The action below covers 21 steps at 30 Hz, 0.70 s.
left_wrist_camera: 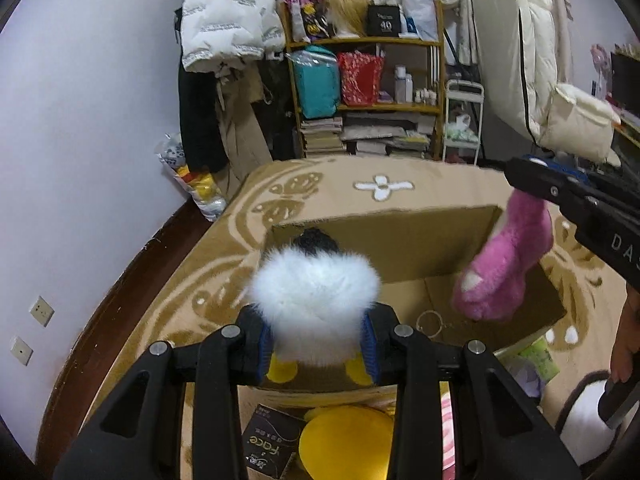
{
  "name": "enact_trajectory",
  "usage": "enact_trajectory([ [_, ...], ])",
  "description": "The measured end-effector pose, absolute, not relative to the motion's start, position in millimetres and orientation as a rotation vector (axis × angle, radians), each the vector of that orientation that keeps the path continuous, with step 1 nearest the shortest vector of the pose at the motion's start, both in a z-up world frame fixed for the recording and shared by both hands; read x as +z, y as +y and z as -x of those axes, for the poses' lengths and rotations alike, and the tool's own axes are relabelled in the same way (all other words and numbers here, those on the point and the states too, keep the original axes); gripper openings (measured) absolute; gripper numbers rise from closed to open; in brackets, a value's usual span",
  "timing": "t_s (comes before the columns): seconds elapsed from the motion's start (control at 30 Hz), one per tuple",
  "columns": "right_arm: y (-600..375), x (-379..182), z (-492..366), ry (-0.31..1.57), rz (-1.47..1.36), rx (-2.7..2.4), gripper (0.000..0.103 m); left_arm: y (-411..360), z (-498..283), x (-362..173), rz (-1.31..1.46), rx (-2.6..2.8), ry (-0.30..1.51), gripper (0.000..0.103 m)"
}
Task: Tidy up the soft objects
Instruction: 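Carry both plushes over the box and open both grippers to drop them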
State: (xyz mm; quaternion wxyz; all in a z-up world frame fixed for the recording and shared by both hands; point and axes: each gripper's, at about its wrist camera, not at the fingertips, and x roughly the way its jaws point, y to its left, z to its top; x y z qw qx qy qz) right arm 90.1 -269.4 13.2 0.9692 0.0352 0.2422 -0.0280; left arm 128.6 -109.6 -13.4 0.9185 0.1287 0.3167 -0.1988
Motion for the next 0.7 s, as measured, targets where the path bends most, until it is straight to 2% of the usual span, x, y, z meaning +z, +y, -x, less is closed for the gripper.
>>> enact_trajectory([
  [0.4,-269,-10,-94,0.582,-0.104,-0.023,0.02,-115,-133,-37,-0.311,-0.391,0.723,0.037],
  [0.43,-269,-11,-93,0.586,-0.106,-0.021,0.02,-115,-132,-38,-0.315,-0.395,0.723,0.043],
  [0.47,-269,-13,-93,0.591,-0.109,-0.019,0.02,-116,-132,-38,-0.317,-0.396,0.723,0.056],
  [0.5,-269,-14,-92,0.596,-0.109,-0.018,0.02,-116,-131,-38,-0.322,-0.392,0.719,0.061],
  [0.63,-269,-12,-87,0.595,-0.118,-0.025,0.021,-115,-127,-36,-0.333,-0.379,0.699,0.064],
  [0.67,-270,-10,-86,0.591,-0.122,-0.027,0.023,-115,-126,-36,-0.338,-0.38,0.7,0.065],
  [0.7,-272,-8,-84,0.586,-0.129,-0.029,0.031,-115,-126,-35,-0.341,-0.378,0.699,0.067],
])
